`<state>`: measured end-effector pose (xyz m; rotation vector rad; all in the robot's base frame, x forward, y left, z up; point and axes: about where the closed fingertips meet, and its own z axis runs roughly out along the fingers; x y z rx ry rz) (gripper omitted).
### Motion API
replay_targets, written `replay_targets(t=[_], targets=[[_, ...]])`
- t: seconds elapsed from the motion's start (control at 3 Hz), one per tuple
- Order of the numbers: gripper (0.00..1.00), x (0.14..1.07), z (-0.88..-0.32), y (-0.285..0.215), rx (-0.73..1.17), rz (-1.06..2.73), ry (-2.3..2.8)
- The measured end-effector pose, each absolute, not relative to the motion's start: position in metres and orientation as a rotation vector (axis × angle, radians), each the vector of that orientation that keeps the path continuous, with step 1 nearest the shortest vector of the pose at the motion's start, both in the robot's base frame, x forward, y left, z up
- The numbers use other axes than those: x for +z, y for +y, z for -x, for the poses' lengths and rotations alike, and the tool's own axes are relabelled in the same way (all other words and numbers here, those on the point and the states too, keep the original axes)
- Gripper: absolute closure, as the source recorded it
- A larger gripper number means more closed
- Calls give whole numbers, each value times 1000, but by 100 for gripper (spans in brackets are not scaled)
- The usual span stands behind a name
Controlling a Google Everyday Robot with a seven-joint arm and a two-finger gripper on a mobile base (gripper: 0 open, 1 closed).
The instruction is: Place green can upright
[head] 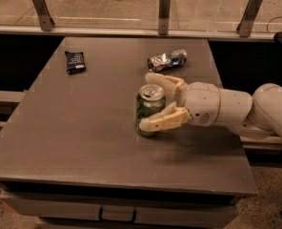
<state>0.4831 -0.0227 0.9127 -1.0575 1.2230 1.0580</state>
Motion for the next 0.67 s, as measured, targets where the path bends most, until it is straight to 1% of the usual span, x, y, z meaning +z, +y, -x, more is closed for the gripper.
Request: replay_targets(t=[0.33,0.67], targets=[[0,917,-477,-36,1017,1050,1259],[0,936,-471,-64,920,1074,1354]])
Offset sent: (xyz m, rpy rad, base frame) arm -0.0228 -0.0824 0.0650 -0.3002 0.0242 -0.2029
